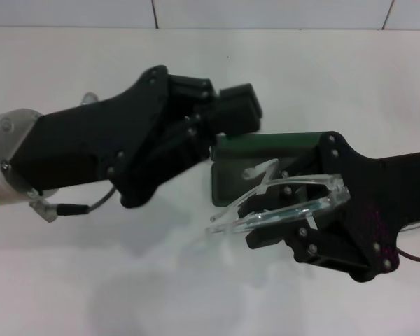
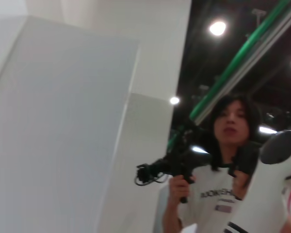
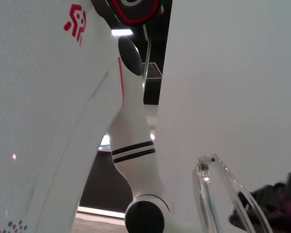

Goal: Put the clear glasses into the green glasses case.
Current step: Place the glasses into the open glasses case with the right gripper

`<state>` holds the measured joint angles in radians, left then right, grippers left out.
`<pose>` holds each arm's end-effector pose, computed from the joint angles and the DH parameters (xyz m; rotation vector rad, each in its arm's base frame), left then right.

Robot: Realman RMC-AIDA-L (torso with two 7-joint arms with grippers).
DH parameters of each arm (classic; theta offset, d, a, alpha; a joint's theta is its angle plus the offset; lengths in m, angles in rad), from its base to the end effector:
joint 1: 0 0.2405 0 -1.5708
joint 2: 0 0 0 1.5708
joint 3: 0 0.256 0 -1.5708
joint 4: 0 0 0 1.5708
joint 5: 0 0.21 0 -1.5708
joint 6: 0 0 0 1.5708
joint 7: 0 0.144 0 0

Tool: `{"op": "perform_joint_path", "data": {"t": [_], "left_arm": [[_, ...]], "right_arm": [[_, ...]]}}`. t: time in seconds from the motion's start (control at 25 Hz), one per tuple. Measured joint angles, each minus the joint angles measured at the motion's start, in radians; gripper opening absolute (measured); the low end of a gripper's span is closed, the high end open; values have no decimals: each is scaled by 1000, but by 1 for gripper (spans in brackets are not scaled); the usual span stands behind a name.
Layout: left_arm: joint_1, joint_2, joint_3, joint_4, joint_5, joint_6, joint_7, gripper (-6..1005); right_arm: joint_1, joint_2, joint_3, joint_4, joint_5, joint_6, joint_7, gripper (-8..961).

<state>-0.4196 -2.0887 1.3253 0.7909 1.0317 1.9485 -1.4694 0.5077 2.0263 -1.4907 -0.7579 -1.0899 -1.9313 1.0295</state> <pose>-0.1446 0.2649 0.0203 2.4047 0.1912 1.6173 0.1374 0.2638 0.0000 2.5294 0.3977 -1.4629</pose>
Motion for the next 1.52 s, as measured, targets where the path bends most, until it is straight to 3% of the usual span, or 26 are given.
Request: {"op": "perform_joint_path", "data": {"t": [0.4, 0.8, 0.96, 1.04, 1.08, 1.12, 1.16, 1.24, 1.36, 1.52], "left_arm": [[-16, -1, 66, 15, -6, 15, -2, 58], [-13, 1, 40, 8, -5, 15, 11, 58], [-5, 16, -92, 2, 15, 12, 18, 58], [0, 38, -182, -13, 41, 12, 18, 59], [0, 38, -182, -13, 41, 12, 18, 59], [2, 52, -230, -24, 58, 10, 18, 59], [12, 77, -341, -53, 109, 8, 20, 59], [18, 88, -408, -64, 148, 6, 21, 59], [45, 98, -605, -67, 261, 3, 22, 59], [79, 109, -777, -61, 347, 0, 17, 59]], "right_arm": [[0, 0, 3, 9, 0, 4, -3, 120], [0, 0, 1, 9, 1, 5, -11, 120], [7, -2, 0, 9, -4, 26, -5, 120], [9, -3, 0, 9, -7, 32, -2, 119], [18, -6, 0, -4, -32, 65, 28, 119], [23, -7, 0, -11, -44, 76, 44, 119], [34, -9, 2, -31, -80, 102, 83, 119], [58, -15, 5, -90, -173, 158, 181, 119], [101, -26, 13, -250, -405, 248, 412, 119], [183, -17, 62, -450, -719, 247, 729, 119]]}}
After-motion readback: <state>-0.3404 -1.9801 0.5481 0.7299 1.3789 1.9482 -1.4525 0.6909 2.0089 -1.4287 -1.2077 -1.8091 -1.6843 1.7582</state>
